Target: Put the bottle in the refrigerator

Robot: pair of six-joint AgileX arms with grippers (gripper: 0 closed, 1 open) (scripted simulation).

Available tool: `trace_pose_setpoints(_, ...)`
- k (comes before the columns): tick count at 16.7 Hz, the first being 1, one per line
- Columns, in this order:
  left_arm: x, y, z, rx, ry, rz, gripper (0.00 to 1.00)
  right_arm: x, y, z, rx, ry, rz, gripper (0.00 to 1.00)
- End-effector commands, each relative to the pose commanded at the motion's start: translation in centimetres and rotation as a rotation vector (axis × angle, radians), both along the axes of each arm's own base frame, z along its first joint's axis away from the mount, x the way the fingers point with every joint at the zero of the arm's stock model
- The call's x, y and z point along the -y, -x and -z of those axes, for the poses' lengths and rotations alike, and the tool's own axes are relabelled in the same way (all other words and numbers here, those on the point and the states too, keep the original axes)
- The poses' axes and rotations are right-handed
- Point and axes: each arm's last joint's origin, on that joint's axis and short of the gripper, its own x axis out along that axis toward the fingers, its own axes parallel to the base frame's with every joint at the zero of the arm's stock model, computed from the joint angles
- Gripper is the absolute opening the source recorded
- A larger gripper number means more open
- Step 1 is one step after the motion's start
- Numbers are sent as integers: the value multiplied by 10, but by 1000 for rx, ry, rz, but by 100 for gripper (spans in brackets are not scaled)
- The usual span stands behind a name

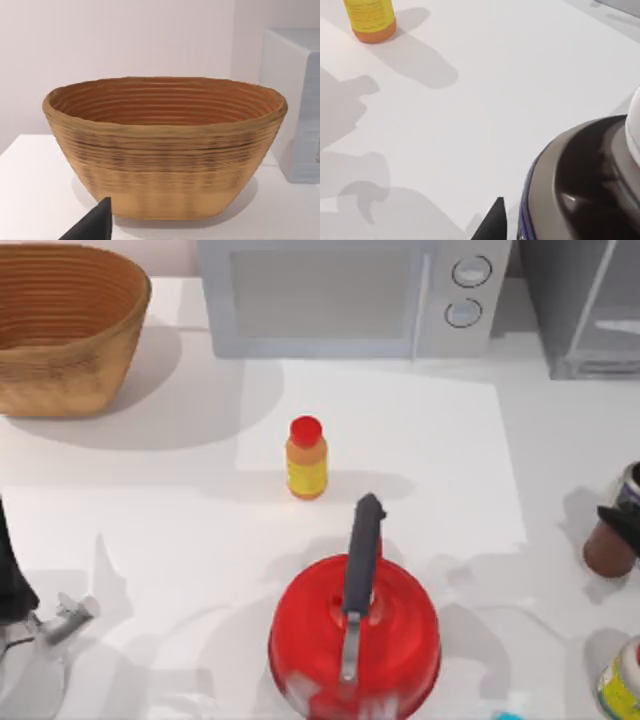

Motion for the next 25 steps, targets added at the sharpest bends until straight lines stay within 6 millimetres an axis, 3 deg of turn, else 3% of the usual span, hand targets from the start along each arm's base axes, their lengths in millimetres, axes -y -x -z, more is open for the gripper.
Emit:
trace_pose_setpoints(6,0,0,0,0,0,0,100,46,10,-24,-10,-4,5,1)
trace_pose_setpoints(12,0,0,0,0,0,0,100,56,14,-32,17,10,4,1)
trace_pose_setpoints(18,0,0,0,0,0,0,100,42,25,-37,-20,42,58,1)
trace_pose_setpoints(25,0,0,0,0,0,0,100,-1,82,-63,99,151,352,1)
